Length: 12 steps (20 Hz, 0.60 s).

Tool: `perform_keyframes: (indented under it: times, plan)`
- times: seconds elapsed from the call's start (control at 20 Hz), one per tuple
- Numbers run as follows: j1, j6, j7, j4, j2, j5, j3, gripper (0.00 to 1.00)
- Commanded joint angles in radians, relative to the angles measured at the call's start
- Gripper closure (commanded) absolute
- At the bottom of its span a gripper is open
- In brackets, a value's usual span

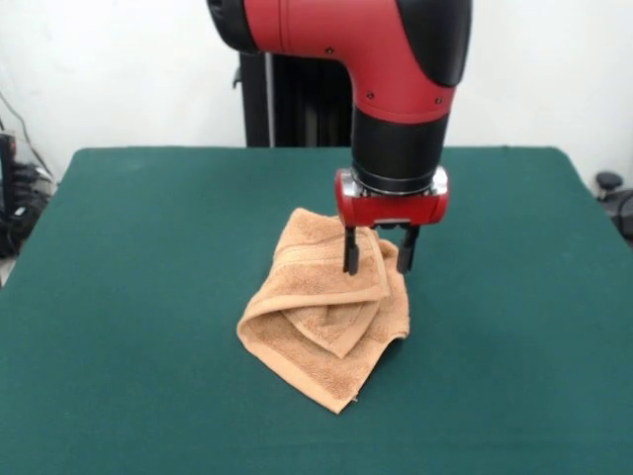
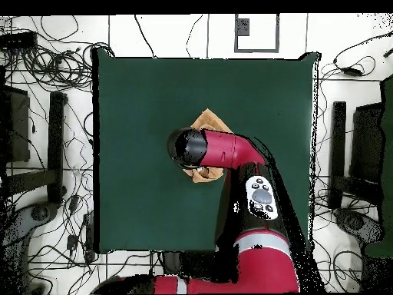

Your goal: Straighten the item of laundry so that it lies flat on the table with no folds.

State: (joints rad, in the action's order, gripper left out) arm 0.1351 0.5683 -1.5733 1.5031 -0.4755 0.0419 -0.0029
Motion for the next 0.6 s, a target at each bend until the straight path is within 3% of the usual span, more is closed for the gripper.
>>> perform_keyframes:
  times: [0.05, 0.35, 0.6]
  plan:
    - [-0.006, -0.045, -0.046, -0.030, 0.046, 0.036, 0.103, 0.00]
    - [-0.015, 0.025, -0.039, -0.094, 0.067, 0.026, 0.096, 0.00]
    - [-0.018, 0.006, -0.046, -0.099, 0.072, 0.026, 0.095, 0.00]
